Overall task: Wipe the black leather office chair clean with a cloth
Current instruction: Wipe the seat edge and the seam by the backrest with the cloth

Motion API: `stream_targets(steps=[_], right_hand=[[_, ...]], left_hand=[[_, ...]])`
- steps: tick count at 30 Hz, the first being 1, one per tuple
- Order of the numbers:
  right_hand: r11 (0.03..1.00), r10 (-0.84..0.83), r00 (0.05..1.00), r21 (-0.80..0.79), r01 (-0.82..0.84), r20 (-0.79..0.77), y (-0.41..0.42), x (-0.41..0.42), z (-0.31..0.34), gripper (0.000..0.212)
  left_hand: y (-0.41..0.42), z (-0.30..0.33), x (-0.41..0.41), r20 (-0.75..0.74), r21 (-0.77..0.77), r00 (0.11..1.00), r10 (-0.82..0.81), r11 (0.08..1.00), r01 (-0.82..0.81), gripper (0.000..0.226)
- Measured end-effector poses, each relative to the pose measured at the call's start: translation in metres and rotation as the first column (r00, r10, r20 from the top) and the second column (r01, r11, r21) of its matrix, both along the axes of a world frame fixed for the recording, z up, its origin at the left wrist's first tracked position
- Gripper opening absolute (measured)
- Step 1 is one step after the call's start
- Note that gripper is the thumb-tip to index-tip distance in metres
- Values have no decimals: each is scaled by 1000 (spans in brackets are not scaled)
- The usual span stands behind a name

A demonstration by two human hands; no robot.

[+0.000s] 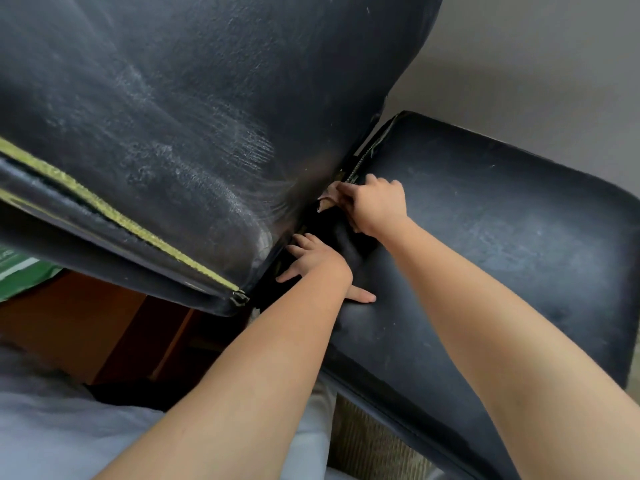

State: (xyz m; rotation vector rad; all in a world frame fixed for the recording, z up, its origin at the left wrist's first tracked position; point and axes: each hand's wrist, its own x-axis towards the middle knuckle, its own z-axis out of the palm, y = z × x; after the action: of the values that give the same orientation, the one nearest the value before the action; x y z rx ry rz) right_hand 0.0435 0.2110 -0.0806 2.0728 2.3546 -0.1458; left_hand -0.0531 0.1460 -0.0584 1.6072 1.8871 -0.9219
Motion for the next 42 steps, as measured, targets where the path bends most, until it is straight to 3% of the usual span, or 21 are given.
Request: stream_targets(steps=[3, 9, 14, 21, 27, 33, 38, 42], right_hand=[[998, -47, 999, -45, 46, -26, 6, -8, -2, 44], [992, 123, 992, -15, -123, 3, -14, 8, 1, 43], [996, -67, 997, -58, 64, -42, 9, 17, 2, 42], [995, 93, 995, -36, -94, -32, -11, 15, 2, 42], [997, -41, 999, -69, 39, -17, 8, 7, 0, 46], [989, 98, 995, -111, -95, 22, 4, 5, 2, 49], [987, -57, 998, -151, 50, -38, 18, 9, 5, 50], [989, 18, 998, -145, -26, -55, 7, 3, 2, 49]], left_hand=[[-2, 1, -2, -4, 8, 1000, -15, 1000, 15, 154], [-1, 7, 2, -19, -2, 1000, -20, 1000, 20, 152], [1, 5, 2, -39, -19, 998, -49, 999, 49, 152], [6, 5, 8, -85, -47, 996, -26, 999, 22, 154], [5, 2, 6, -93, -36, 994, -61, 998, 58, 153], [6, 3, 9, -93, -48, 995, -40, 998, 36, 154], [7, 0, 9, -96, -38, 994, -53, 998, 50, 155], [5, 5, 9, -93, -30, 995, -35, 999, 32, 154]])
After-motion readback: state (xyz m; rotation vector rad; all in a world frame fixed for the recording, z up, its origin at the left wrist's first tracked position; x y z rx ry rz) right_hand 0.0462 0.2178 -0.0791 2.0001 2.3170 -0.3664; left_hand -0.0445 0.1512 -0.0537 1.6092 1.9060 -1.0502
